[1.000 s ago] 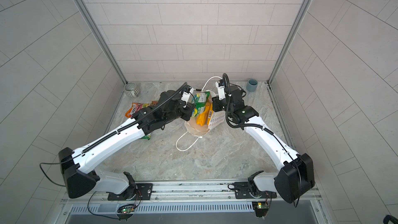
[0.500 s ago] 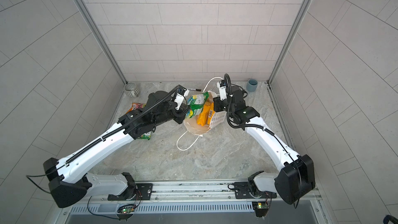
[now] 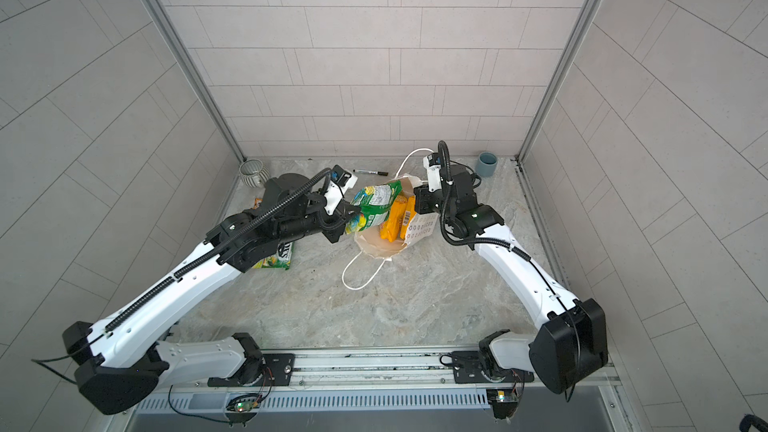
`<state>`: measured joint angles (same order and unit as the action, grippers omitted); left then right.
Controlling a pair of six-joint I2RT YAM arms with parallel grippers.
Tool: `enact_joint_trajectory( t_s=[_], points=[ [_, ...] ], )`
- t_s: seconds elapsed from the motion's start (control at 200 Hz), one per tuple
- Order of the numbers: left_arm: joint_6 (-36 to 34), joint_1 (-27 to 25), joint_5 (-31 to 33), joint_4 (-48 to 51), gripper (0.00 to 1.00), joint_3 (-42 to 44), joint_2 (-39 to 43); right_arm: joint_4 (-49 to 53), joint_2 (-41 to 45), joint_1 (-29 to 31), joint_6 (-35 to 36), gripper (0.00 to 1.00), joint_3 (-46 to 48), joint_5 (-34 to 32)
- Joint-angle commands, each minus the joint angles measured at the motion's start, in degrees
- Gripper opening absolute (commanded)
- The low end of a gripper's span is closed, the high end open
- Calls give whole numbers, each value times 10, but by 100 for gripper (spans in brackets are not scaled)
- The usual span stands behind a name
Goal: Take the snacks out of the paper bag
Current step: 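Carry the green-blue pack beside the FOX'S packs and lower it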
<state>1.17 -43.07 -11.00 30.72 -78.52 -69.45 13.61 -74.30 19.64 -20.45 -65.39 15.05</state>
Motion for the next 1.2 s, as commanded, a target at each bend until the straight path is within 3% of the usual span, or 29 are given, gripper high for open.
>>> enact_joint_trajectory(
  t_s=[0.0,0.295,0.52,0.645,0.791,0.951,1.196],
  points=[
    [-19,10,-35,-20,0,-22,14,11,-5,-7,-22,0,-18,-3],
    [30,87,-133,-81,0,-23,36,32,-32,-26,-50,0,-58,-7],
    [50,111,-131,-73,0,-55,39,32,-50,-47,-66,0,-71,-11],
    [72,115,-67,-43,0,-73,41,32,-62,-50,-68,0,-82,-10],
    [84,114,91,38,0,-92,40,34,-66,-65,-75,0,-89,-3],
    [108,115,222,126,0,-88,36,33,-66,-76,-75,0,-85,1],
    [149,115,258,242,0,-81,-29,23,-71,-77,-78,0,-78,6]
  ],
)
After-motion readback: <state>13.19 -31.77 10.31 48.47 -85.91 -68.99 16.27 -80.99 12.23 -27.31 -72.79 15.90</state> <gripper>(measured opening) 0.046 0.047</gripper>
